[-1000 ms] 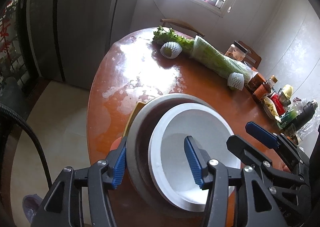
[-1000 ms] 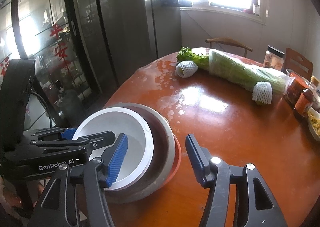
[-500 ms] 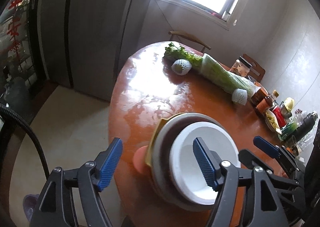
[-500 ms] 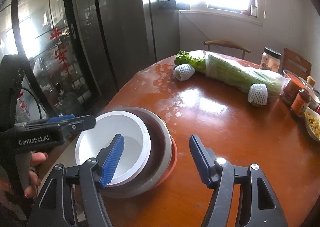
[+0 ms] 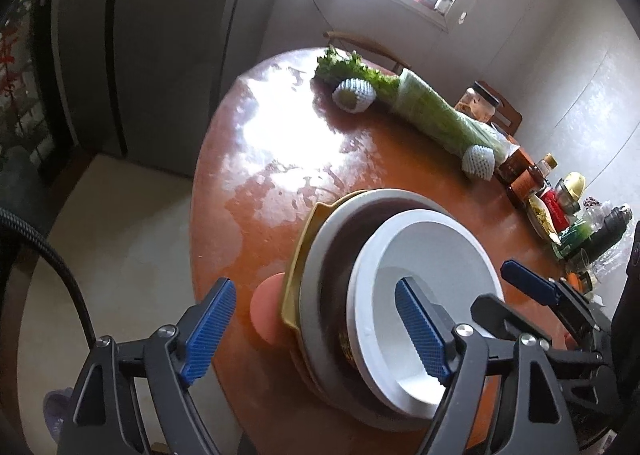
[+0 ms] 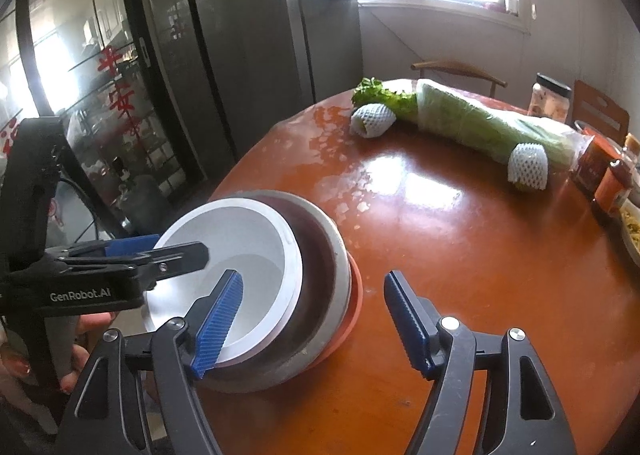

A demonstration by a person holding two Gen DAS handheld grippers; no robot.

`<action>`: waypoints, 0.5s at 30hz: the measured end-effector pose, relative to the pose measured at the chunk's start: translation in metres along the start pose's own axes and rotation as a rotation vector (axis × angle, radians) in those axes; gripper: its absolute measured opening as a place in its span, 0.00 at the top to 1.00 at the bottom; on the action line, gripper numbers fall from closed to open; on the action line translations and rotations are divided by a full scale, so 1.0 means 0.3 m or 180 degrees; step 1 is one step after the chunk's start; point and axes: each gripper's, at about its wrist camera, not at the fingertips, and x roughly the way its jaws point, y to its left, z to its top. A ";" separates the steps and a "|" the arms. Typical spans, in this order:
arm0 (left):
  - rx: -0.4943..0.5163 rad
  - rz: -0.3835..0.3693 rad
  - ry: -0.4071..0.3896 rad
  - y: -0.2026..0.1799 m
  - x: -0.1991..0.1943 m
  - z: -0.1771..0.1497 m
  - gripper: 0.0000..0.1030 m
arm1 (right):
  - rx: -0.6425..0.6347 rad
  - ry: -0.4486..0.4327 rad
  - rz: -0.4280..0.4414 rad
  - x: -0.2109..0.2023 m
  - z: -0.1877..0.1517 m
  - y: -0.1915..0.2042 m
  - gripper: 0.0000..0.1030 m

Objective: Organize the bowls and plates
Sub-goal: 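Lower the bowl stack onto the yellow plate stack with the left gripper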

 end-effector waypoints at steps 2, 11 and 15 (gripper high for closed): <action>0.0016 0.0013 0.0049 0.003 0.027 0.009 0.21 | -0.0004 0.0040 0.0006 0.018 -0.003 0.001 0.27; 0.0094 -0.0100 0.0238 0.004 0.103 0.018 0.21 | 0.0059 0.0166 0.0080 0.086 -0.011 -0.007 0.26; 0.0136 -0.0152 0.0291 -0.009 0.120 0.025 0.19 | 0.0062 0.0168 0.0184 0.105 -0.013 -0.002 0.26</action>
